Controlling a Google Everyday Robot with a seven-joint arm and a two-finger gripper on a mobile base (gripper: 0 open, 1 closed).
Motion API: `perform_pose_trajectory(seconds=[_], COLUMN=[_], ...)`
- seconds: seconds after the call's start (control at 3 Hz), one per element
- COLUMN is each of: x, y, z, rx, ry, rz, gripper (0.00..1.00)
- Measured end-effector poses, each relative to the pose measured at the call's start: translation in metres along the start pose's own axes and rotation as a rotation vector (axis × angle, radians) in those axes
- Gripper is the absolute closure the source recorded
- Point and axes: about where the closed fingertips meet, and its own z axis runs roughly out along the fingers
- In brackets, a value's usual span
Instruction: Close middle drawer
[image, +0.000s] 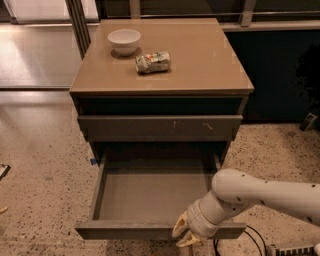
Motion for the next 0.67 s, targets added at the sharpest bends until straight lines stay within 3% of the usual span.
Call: perform_pose_trajectory(seconds=[0.33, 0.67], x=[0.029, 0.054], y=[0.002, 0.006], z=[0.033, 0.059], rx=[-0.031, -0.046], ry=[-0.006, -0.004], rz=[0.087, 0.173], gripper=[0.88, 1.0])
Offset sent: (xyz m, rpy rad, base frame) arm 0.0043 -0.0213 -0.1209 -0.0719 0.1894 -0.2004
